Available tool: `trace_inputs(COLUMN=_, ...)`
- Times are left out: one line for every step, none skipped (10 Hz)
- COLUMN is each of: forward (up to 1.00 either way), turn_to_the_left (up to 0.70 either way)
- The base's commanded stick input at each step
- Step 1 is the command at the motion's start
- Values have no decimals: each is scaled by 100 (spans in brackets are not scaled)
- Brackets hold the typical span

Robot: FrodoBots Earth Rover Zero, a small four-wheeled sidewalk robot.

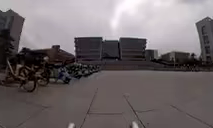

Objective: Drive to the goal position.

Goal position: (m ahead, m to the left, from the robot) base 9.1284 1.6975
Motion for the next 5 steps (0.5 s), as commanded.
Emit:
trace_inputs(forward=70, turn_to_the_left=0)
trace_inputs(forward=70, turn_to_the_left=0)
trace_inputs(forward=70, turn_to_the_left=0)
trace_inputs(forward=70, turn_to_the_left=0)
trace_inputs(forward=70, turn_to_the_left=0)
